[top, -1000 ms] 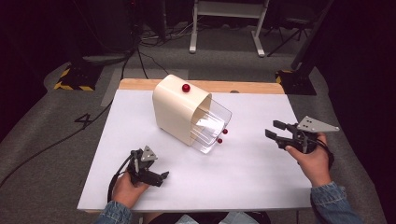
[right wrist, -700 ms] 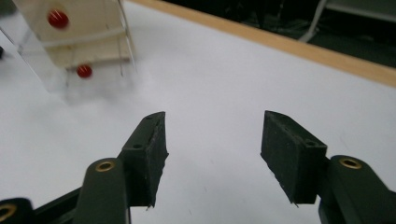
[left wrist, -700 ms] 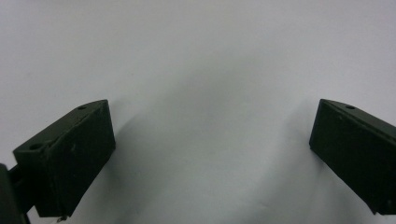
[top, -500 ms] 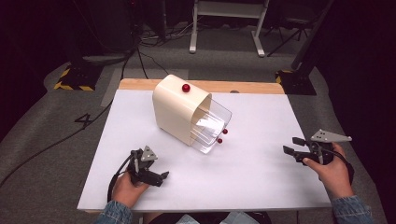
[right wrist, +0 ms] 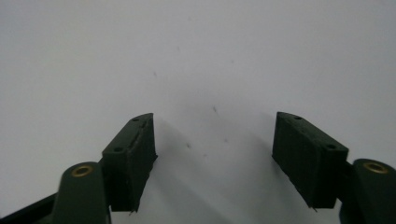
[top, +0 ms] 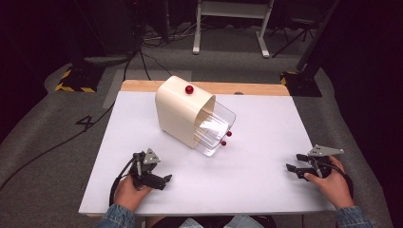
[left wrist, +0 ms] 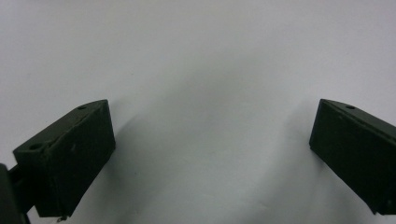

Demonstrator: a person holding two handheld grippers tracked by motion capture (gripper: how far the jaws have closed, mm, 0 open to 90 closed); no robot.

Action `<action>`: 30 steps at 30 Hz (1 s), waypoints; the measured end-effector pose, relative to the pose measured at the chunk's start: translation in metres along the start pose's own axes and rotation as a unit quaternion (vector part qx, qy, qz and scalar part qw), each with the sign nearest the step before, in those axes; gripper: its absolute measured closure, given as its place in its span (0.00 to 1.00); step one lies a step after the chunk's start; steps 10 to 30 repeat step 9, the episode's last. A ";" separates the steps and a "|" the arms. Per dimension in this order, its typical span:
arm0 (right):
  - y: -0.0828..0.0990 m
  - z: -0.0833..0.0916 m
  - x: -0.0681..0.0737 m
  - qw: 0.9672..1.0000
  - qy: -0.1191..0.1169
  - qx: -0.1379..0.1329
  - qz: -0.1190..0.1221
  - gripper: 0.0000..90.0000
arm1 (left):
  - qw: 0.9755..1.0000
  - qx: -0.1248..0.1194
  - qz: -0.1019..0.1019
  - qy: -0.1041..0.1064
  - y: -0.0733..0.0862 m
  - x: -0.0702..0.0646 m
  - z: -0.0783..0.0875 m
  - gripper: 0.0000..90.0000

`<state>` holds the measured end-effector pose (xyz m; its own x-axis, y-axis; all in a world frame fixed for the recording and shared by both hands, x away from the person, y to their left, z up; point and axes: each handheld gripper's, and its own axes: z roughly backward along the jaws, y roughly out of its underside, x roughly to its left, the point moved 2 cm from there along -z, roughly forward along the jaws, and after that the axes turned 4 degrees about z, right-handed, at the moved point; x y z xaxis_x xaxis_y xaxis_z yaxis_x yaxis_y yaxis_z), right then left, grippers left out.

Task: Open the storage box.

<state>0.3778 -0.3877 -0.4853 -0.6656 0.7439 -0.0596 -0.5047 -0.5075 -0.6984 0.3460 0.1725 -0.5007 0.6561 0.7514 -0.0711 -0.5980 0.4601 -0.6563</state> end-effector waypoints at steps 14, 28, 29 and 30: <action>0.009 -0.004 -0.001 1.000 0.009 -0.023 0.000 0.23 | 1.000 0.000 -0.001 -0.002 0.000 0.000 0.000 0.00; 0.009 -0.004 -0.001 1.000 0.009 -0.023 0.000 0.23 | 1.000 0.000 -0.001 -0.002 0.000 0.000 0.000 0.00; 0.009 -0.004 -0.001 1.000 0.009 -0.023 0.000 0.23 | 1.000 0.000 -0.001 -0.002 0.000 0.000 0.000 0.00; 0.009 -0.004 -0.001 1.000 0.009 -0.023 0.000 0.23 | 1.000 0.000 -0.001 -0.002 0.000 0.000 0.000 0.00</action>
